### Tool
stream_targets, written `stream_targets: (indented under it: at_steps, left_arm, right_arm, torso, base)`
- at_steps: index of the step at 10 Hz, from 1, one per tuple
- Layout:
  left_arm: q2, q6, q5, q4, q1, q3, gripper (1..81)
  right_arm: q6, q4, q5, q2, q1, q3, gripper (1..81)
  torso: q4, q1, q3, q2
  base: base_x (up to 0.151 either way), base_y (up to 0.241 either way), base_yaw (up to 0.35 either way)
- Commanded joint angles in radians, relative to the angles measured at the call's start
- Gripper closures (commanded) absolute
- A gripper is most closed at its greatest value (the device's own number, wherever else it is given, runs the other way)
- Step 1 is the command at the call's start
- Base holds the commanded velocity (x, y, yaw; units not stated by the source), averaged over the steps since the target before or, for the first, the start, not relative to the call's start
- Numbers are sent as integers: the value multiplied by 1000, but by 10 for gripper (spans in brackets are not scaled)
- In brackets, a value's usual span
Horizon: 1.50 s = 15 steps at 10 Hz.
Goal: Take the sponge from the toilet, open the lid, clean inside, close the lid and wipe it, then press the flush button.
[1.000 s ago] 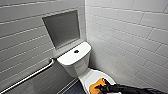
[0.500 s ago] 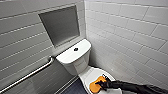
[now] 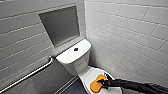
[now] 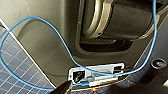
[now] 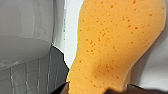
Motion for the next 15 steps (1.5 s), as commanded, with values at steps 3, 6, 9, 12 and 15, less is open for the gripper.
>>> stream_targets:
  at_steps: [3, 6, 9, 12, 15]
  left_arm:
    - [-6, 3, 89, -7, 26, 3, 10]
    - [-4, 3, 89, -6, 26, 3, 10]
    - [-3, 3, 89, -7, 26, 3, 10]
    - [-3, 3, 89, -7, 26, 3, 10]
    - [-3, 3, 89, -7, 26, 3, 10]
  right_arm:
    - [5, 24, -34, -2, 140, -1, 10]
    - [5, 24, -37, -3, 150, -27, 10]
    - [5, 18, -35, -3, 150, -30, 10]
    - [-5, 14, -18, 3, 149, -26, 10]
    - [-5, 11, -18, 4, 149, -38, 10]
  torso:
    - [0, 0, 0, 0]
    - [0, 64, 0, -101]
    - [0, 35, 0, -59]
    - [0, 47, -51, -83]
    - [0, 47, -26, -80]
  base:
    - [0, 0, 0]
    - [0, 0, 0]
    - [0, 0, 0]
    - [0, 0, 0]
    - [0, 0, 0]
